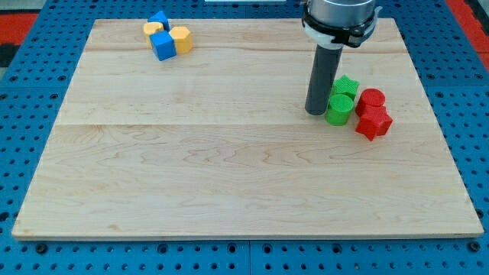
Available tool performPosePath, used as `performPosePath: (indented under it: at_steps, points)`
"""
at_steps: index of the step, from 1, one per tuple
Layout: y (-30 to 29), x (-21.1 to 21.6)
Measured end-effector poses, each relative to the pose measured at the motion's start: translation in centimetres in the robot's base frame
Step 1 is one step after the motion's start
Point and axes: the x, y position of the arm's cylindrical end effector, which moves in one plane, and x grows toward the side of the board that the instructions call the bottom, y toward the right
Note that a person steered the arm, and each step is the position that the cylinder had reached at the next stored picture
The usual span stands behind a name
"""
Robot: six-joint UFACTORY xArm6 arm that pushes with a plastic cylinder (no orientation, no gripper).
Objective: Move your arm towards red circle
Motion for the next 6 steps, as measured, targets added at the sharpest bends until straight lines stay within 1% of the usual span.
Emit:
performPosePath:
  at_steps: [1,2,3,4,5,6]
  points:
    - [-7.1,-1.8]
    - [-7.0,-6.8]
    - [2.3,-8.2]
    - [10.7,-8.6]
    - [11.4,-6.7]
    - [12.8,-3.9]
